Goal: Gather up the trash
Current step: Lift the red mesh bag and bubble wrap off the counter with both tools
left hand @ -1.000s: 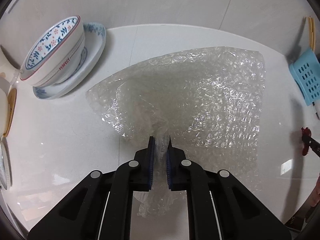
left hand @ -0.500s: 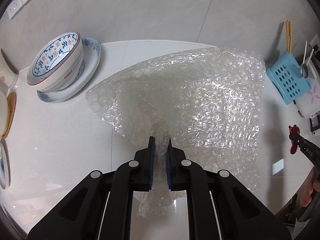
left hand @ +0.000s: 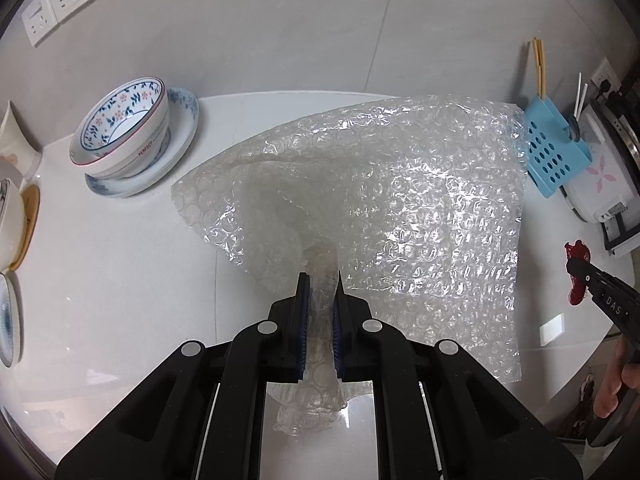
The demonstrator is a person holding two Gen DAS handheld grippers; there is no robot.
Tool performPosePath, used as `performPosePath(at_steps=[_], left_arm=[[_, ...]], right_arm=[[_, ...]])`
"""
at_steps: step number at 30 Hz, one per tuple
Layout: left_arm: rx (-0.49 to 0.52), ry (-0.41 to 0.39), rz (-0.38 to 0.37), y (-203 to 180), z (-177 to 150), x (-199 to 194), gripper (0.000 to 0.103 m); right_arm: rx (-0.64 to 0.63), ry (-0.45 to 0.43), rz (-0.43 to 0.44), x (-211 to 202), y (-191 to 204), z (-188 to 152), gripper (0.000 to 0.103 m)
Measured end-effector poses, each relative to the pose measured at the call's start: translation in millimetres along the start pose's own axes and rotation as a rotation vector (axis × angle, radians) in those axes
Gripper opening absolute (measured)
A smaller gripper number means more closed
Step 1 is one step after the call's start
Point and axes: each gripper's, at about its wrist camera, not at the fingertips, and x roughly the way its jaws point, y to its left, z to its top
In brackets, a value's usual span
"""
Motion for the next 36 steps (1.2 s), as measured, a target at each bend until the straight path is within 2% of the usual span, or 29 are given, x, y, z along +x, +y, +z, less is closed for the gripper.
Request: performPosePath(at_steps=[7, 20, 36], left_arm=[[0.004, -0.012, -0.010, 0, -11, -10, 0.009], [-0.003, -0.025, -0.031, 1, -39, -24, 0.009], [-0.018, -0.031, -0.048, 4, -71, -29, 0.009]], right_arm=[[-0.016, -0.017, 0.027, -19, 8, -11, 0.015], [-0.047, -0.042, 0.065, -53, 20, -54, 0.015], [-0.084, -0.039, 0.103, -76, 11, -113, 0.015]])
